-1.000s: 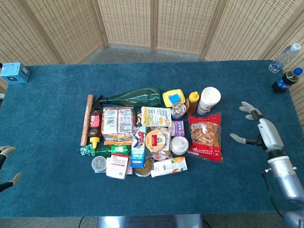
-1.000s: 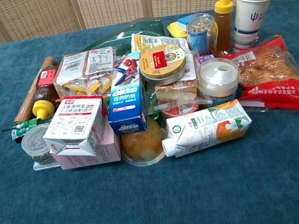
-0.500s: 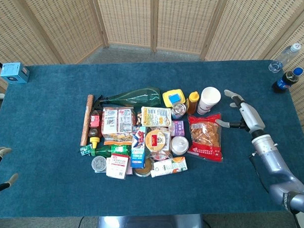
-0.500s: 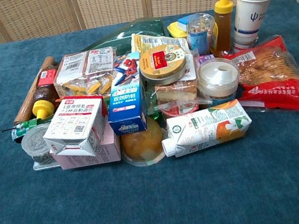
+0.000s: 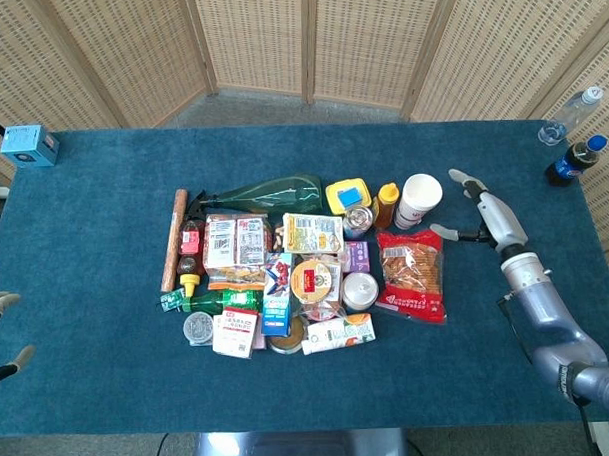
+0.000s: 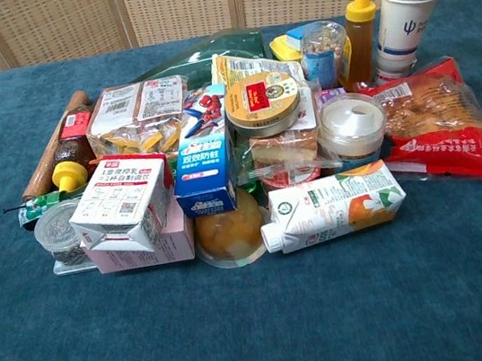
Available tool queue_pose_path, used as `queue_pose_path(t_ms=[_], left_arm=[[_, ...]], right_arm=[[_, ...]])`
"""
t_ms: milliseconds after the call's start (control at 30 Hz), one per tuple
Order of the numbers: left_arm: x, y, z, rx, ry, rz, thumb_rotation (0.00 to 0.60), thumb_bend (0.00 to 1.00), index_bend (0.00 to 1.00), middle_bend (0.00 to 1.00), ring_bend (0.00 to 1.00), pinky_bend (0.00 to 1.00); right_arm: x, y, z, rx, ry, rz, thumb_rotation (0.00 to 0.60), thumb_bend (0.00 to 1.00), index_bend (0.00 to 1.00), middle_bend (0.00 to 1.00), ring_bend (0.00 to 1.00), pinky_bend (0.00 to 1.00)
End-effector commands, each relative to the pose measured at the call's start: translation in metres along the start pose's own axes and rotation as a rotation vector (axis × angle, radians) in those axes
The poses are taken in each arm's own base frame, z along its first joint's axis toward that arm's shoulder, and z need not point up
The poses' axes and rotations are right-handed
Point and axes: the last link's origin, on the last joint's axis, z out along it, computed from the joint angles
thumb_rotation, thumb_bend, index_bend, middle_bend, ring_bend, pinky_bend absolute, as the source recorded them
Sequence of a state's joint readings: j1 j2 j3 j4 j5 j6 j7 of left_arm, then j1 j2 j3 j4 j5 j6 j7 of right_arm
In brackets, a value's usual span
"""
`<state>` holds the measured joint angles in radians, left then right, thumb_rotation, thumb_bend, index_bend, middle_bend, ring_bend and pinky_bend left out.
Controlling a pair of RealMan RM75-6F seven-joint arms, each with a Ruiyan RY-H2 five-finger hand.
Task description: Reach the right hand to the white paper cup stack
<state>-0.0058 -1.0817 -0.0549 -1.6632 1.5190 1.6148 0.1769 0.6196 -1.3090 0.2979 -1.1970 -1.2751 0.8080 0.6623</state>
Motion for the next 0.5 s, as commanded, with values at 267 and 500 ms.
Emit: queue_pose_path(t_ms=[267, 500], left_arm=[[0.001, -0.004, -0.004, 0.017, 0.003, -0.001, 0.600, 0.00, 0.27, 0.31, 0.25, 0.00], [0.001, -0.007, -0.006, 0.027, 0.005, -0.001, 0.600, 0.00, 0.27, 0.31, 0.25, 0.00]], right_arm=[[-0.009, -0.007, 0.023, -0.012, -0.038, 0.003, 0.363, 0.02, 0.00, 0.00, 0.00, 0.17], [-0.018, -0.011, 0.035, -0.021, -0.067, -0.006, 0.361, 0.02, 0.00, 0.00, 0.00, 0.17]])
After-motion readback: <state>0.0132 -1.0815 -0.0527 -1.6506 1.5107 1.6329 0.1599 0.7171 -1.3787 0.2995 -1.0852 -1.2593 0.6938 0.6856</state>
